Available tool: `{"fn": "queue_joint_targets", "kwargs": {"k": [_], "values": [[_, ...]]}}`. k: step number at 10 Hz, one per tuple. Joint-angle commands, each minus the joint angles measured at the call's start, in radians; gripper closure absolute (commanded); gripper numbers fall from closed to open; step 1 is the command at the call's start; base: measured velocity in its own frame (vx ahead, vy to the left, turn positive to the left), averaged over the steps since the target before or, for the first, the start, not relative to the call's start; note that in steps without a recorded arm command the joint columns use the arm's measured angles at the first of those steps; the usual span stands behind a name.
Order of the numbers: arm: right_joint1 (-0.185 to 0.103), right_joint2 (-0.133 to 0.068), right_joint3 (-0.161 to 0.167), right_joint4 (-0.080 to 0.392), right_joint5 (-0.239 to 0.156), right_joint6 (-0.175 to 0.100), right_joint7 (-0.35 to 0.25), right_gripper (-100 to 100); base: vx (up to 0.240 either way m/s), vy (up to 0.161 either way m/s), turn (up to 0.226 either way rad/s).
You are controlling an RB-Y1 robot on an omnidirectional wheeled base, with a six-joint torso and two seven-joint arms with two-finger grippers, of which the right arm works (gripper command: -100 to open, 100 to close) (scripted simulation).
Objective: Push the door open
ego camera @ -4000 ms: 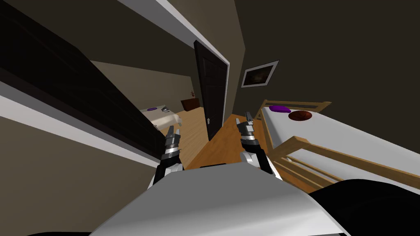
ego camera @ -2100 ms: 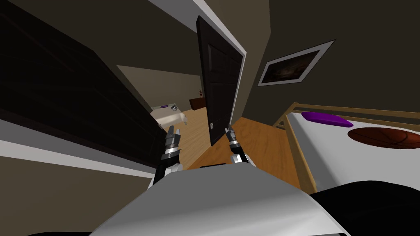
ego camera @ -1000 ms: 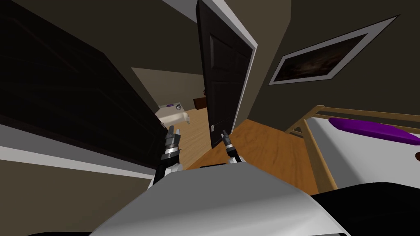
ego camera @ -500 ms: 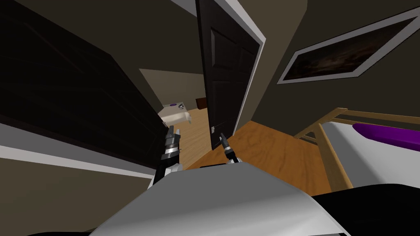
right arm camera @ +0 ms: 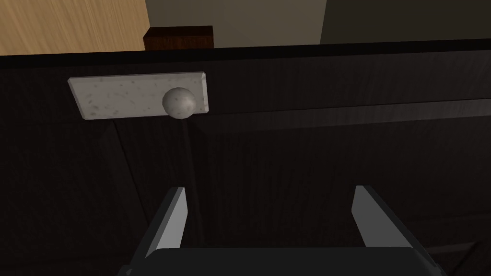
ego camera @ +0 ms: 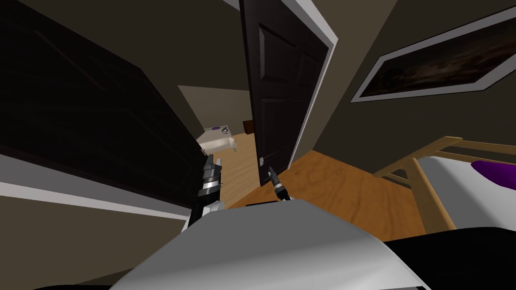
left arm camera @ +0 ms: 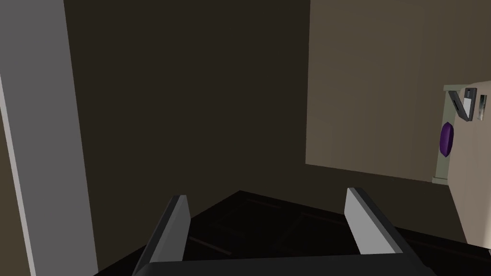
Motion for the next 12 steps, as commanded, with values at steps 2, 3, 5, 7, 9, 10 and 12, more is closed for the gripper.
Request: {"fn": "queue_joint_targets", "kwargs": {"k": [2, 3, 5, 7, 9, 10, 12], "values": [[-0.017, 0.004, 0.018, 0.069, 0.005, -0.019, 0.001, -100, 0.076, -0.074, 0.086], [-0.023, 0.004, 0.025, 0.093, 0.006, -0.026, 0.0, -100, 0.069, -0.076, 0.073], [-0.033, 0.004, 0.035, 0.135, 0.009, -0.038, -0.001, -100, 0.074, -0.07, 0.076], [-0.043, 0.005, 0.046, 0.174, 0.011, -0.049, -0.002, -100, 0.064, -0.055, 0.064], [-0.05, 0.005, 0.053, 0.201, 0.013, -0.056, -0.003, -100, 0.061, -0.065, 0.048], [-0.053, 0.006, 0.056, 0.215, 0.013, -0.06, -0.003, -100, 0.062, -0.055, 0.042], [-0.061, 0.007, 0.064, 0.245, 0.015, -0.069, -0.004, -100, 0.051, -0.046, 0.049]]}}
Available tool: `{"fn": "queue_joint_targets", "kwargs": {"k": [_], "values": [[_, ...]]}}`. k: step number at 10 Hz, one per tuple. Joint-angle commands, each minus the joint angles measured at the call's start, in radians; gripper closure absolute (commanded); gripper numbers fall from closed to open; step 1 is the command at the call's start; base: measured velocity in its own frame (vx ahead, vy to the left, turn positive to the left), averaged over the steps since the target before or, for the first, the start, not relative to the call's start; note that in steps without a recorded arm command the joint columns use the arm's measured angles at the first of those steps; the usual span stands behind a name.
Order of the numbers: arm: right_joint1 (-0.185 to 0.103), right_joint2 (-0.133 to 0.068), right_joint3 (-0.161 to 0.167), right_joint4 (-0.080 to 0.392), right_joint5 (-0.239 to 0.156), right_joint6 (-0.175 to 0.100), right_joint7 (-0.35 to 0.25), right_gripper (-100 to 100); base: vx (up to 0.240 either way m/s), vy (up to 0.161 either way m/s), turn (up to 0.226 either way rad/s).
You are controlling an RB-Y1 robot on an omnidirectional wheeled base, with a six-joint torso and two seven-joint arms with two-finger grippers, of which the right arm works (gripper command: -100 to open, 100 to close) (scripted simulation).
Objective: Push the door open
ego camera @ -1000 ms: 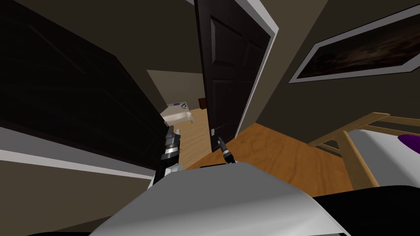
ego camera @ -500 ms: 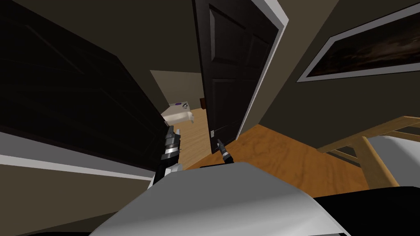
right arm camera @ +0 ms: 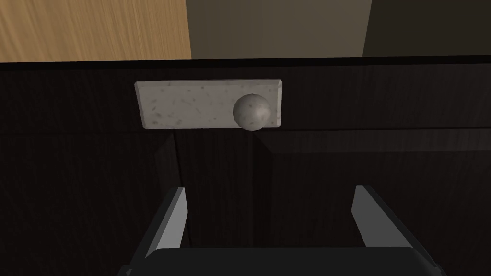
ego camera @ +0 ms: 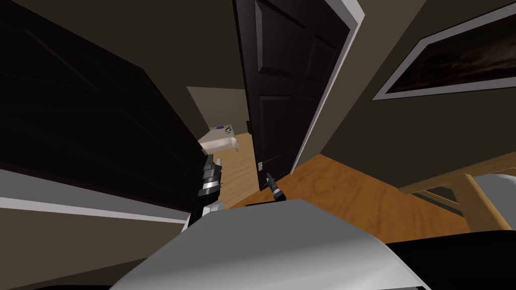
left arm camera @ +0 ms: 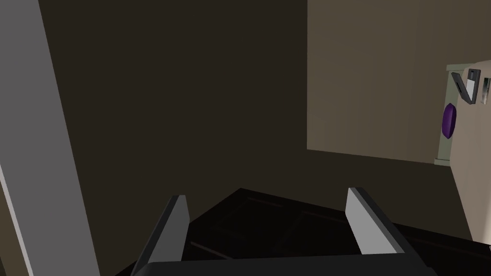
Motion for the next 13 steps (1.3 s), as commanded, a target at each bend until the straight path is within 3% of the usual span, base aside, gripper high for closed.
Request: {"fn": "queue_joint_targets", "kwargs": {"k": [1, 9, 10, 13], "values": [[0.0, 0.0, 0.0, 0.0, 0.0, 0.0, 0.0, -100, 0.023, -0.024, 0.015], [-0.038, 0.017, -0.025, 0.047, -0.005, -0.004, 0.005, -100, 0.173, 0.057, 0.026], [-0.038, 0.017, -0.025, 0.047, -0.005, -0.004, 0.005, 100, -0.01, -0.007, -0.011], [-0.038, 0.017, -0.025, 0.047, -0.005, -0.004, 0.005, 100, -0.018, -0.009, 0.008]]}}
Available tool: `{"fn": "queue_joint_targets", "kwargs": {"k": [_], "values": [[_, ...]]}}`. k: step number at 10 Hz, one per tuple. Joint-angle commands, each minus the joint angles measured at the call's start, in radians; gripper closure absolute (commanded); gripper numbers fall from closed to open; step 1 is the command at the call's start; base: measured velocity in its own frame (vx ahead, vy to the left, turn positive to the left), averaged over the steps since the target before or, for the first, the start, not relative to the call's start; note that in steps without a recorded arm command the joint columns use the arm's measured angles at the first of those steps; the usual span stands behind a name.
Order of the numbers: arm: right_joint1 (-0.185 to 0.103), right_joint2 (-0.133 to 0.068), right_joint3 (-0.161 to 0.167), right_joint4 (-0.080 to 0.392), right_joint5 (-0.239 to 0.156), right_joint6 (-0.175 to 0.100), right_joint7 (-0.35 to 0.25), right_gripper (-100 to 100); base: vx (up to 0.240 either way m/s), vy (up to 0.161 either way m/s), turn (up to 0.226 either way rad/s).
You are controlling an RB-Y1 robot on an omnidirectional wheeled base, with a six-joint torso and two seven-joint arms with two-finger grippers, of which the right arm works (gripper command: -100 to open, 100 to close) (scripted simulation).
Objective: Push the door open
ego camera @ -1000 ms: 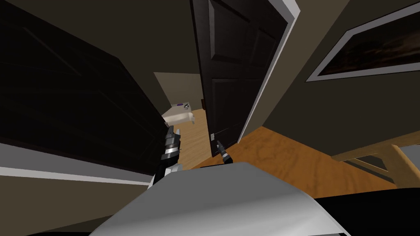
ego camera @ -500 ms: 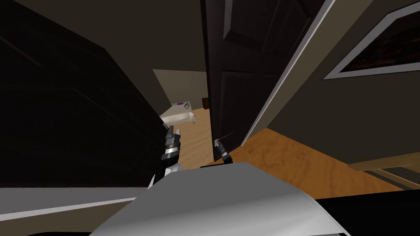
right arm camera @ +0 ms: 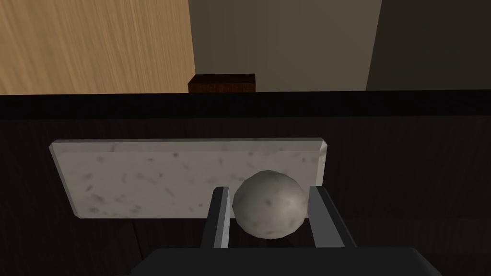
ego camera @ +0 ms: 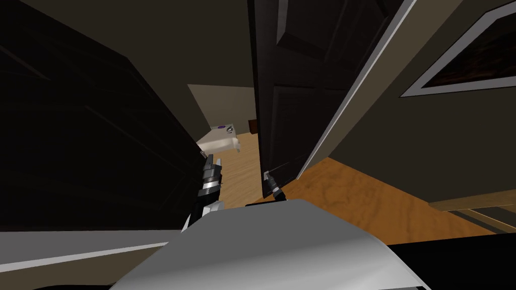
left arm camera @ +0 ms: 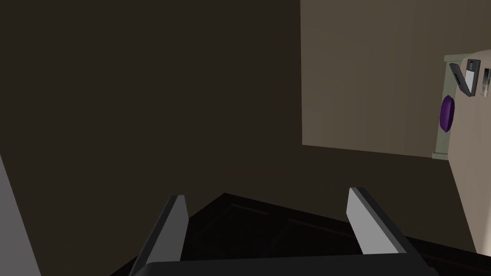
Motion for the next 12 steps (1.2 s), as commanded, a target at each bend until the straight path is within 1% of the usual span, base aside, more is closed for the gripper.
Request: {"fn": "queue_joint_targets", "kwargs": {"k": [1, 2, 3, 4, 7, 9, 10, 11, 12], "values": [[0.002, -0.001, 0.0, -0.001, 0.0, -0.003, -0.001, 100, 0.0, 0.0, 0.0], [0.002, -0.001, 0.0, -0.001, 0.0, -0.003, -0.001, 100, 0.0, 0.0, 0.0], [-0.003, -0.003, -0.012, 0.003, -0.005, -0.001, 0.003, 100, 0.102, 0.037, -0.027], [-0.003, -0.003, -0.015, 0.004, -0.006, 0.0, 0.004, 100, 0.149, 0.076, -0.025], [-0.009, -0.007, -0.039, 0.011, -0.015, 0.0, 0.01, 100, 0.166, 0.071, -0.033], [-0.016, -0.009, -0.064, 0.019, -0.024, 0.0, 0.017, 100, 0.189, 0.115, -0.042], [-0.017, -0.01, -0.071, 0.021, -0.026, 0.0, 0.018, 100, 0.148, 0.114, -0.05], [-0.017, -0.01, -0.071, 0.021, -0.026, 0.0, 0.018, 100, 0.071, 0.038, -0.038], [-0.021, -0.01, -0.085, 0.025, -0.032, 0.0, 0.022, 100, 0.081, 0.036, -0.014]]}}
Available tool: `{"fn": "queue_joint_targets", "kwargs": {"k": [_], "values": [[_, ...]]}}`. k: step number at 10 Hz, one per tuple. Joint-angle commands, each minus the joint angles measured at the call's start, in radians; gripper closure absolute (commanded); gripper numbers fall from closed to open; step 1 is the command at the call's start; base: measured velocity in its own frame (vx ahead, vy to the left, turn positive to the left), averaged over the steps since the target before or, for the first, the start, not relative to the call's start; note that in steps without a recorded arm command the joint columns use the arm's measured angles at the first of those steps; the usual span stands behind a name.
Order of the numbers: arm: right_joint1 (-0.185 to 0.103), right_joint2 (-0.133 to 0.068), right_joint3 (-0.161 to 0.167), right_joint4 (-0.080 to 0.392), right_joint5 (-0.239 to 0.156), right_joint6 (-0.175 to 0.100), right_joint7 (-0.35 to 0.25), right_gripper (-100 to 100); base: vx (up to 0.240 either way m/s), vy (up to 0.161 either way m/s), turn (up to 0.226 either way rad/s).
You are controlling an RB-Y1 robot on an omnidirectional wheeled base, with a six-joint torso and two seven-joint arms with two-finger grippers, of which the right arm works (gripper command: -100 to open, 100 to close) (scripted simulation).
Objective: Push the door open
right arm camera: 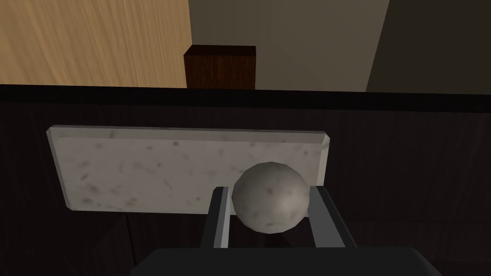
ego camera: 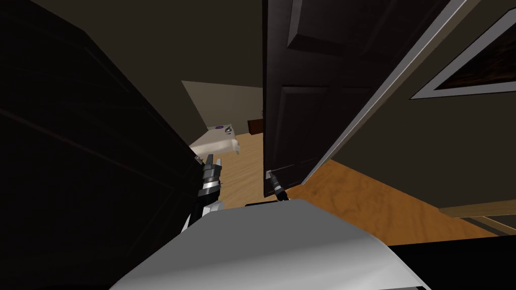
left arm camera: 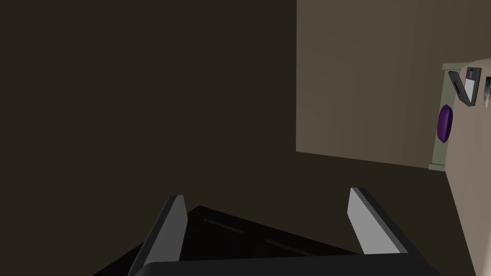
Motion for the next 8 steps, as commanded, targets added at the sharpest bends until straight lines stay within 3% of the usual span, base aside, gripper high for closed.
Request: {"fn": "queue_joint_targets", "kwargs": {"k": [1, 4, 5, 8], "values": [[-0.004, -0.013, -0.034, -0.001, -0.013, 0.004, 0.003, 100, 0.121, 0.095, -0.082], [-0.012, -0.012, -0.066, 0.009, -0.025, 0.004, 0.012, 100, 0.143, 0.086, -0.084], [0.009, -0.014, -0.047, -0.014, -0.02, 0.01, 0.007, -100, -0.057, 0.053, -0.058], [0.021, -0.012, -0.041, -0.026, -0.021, 0.008, 0.005, -100, -0.177, -0.003, -0.016]]}}
